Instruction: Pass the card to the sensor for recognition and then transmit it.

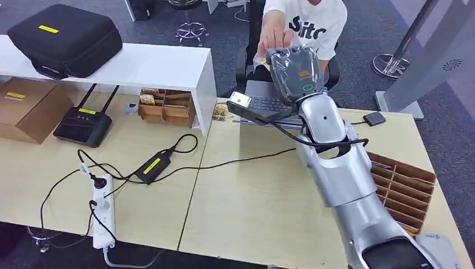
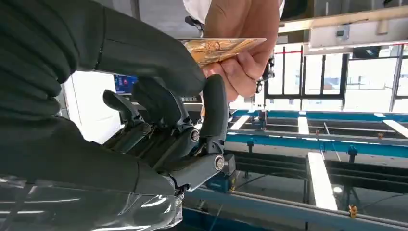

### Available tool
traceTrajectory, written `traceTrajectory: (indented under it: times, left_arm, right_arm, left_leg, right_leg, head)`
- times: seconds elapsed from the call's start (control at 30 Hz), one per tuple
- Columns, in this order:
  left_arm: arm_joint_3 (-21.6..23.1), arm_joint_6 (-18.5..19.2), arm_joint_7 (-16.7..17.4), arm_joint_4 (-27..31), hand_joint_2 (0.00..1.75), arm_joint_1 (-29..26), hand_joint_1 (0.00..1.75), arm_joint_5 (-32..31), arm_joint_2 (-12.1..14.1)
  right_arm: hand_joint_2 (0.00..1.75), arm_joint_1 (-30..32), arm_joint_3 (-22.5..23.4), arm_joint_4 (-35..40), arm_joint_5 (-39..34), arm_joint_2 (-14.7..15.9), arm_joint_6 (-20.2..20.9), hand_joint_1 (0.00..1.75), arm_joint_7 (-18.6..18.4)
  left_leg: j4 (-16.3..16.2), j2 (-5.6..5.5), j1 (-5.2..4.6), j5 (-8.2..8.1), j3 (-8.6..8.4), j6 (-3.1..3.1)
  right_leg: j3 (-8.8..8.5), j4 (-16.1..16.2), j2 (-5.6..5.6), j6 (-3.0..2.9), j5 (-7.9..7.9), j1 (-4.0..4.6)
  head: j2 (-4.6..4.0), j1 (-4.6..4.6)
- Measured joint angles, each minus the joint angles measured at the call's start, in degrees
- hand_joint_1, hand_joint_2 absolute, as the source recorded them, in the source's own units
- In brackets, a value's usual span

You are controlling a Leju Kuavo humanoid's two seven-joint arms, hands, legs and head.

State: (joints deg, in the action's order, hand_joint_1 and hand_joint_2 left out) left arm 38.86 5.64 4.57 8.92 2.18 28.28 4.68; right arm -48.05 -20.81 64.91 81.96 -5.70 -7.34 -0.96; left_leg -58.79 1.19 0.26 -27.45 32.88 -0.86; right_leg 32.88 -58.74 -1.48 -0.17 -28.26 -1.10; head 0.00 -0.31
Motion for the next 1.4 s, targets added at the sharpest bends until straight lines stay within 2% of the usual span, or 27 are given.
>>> traceTrajectory:
  times: [0.27,0.63,0.67,0.7,1.4]
  left_arm:
    - [0.07,0.0,0.0,0.0,1.75,-0.01,0.0,0.59,0.0]
    - [0.96,-0.17,-0.07,0.0,1.75,0.0,0.0,1.11,0.02]
    - [0.98,-0.2,-0.09,0.0,1.75,0.0,0.0,1.16,0.02]
    - [1.01,-0.2,-0.09,0.0,1.75,-0.01,0.0,1.18,0.02]
    - [1.4,-0.24,-0.15,0.0,1.75,0.01,0.0,2.14,0.02]
  right_arm:
    - [1.75,0.52,0.02,0.19,0.09,0.0,-1.57,0.0,-0.2]
    - [1.75,2.14,1.03,4.48,0.98,0.0,-3.82,0.0,-0.31]
    - [1.75,2.32,1.11,4.77,1.07,0.0,-3.93,0.75,-0.44]
    - [1.75,2.49,1.18,4.98,1.2,0.0,-4.07,1.75,-0.55]
    - [1.75,3.82,1.42,5.2,1.86,0.0,-4.59,1.75,0.61]
  left_leg:
    - [0.0,0.0,0.0,0.0,0.0,0.0]
    - [0.0,0.0,0.0,0.0,0.0,0.0]
    - [0.0,0.0,0.0,0.0,0.0,0.0]
    - [0.0,0.0,0.0,0.0,0.0,0.0]
    - [0.0,0.0,0.0,0.0,0.02,0.0]
  right_leg:
    - [0.01,0.0,0.0,0.0,0.0,0.0]
    - [0.01,0.0,0.0,0.0,0.0,0.0]
    - [0.01,0.0,0.0,0.0,0.0,0.0]
    - [0.01,0.0,0.0,-0.01,0.0,0.0]
    - [0.03,0.0,0.0,-0.04,0.03,0.0]
  head:
    - [0.0,-0.02]
    - [0.0,0.0]
    - [0.0,0.0]
    - [0.0,0.0]
    - [0.0,0.0]
